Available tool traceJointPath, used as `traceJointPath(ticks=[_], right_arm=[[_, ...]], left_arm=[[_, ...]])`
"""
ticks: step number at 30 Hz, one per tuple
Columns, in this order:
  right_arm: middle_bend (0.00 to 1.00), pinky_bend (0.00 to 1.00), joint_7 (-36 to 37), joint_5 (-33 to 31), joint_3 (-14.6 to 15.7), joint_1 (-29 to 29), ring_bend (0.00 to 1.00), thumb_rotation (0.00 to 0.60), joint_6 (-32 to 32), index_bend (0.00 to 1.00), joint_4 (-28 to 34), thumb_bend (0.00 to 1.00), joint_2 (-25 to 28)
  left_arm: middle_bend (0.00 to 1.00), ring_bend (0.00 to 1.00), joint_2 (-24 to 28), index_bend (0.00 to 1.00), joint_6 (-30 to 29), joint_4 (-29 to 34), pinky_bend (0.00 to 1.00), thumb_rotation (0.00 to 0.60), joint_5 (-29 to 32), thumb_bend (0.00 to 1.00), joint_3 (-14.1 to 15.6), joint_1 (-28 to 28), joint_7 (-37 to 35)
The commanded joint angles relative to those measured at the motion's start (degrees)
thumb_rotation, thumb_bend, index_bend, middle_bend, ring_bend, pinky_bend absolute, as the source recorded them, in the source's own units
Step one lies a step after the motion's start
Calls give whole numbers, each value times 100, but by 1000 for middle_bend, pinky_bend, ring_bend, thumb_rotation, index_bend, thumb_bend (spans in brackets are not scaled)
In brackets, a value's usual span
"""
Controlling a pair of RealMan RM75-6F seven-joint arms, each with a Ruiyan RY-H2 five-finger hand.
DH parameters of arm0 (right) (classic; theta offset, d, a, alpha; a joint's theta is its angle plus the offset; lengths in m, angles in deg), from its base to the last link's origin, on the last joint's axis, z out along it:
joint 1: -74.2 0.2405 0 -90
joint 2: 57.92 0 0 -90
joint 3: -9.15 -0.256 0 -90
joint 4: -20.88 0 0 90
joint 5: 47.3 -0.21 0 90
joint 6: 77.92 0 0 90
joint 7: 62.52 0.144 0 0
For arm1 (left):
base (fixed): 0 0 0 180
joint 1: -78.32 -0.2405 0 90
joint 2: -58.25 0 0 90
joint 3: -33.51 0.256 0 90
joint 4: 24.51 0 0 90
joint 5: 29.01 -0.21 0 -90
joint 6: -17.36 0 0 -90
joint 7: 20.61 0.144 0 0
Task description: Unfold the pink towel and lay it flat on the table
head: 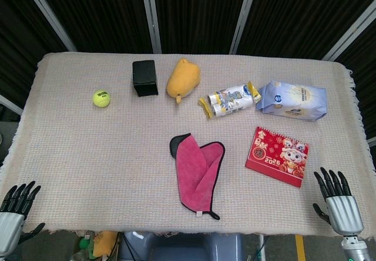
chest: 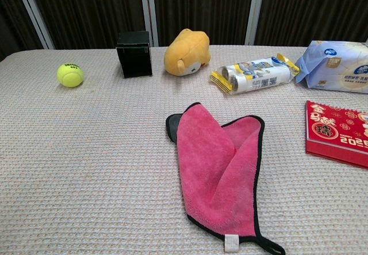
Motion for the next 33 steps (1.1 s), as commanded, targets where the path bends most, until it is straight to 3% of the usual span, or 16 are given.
traceJointPath(ticks=[1, 16, 25, 28, 29, 33], right_arm=[[0, 0, 19, 0, -3, -1, 0, 600, 4, 0, 10, 271, 8], [0, 0, -109, 190, 61, 87, 0, 600, 145, 0, 131, 270, 66], [2, 5, -201, 371, 18, 428, 22, 600, 130, 0, 1573, 271, 843], [51, 48, -344, 425, 37, 561, 102, 600, -46, 0, 2147, 270, 1142], [113, 92, -470, 452, 75, 633, 166, 600, -208, 0, 2456, 270, 1309], [452, 462, -718, 478, 197, 828, 528, 600, -729, 74, 3226, 270, 1717]], left_arm=[[0, 0, -1, 0, -3, -3, 0, 600, -9, 0, 6, -2, 25], [0, 0, 19, 0, 42, 62, 0, 600, -33, 0, 28, 19, 69], [0, 0, 538, 0, 81, 1086, 0, 600, -164, 0, 4, 241, 332], [0, 0, 789, 0, 127, 1644, 0, 600, -247, 0, -18, 358, 619], [0, 0, 933, 0, 193, 1973, 0, 600, -275, 0, -21, 418, 770], [0, 0, 1272, 0, 420, 2721, 0, 600, -324, 0, -20, 565, 1188]])
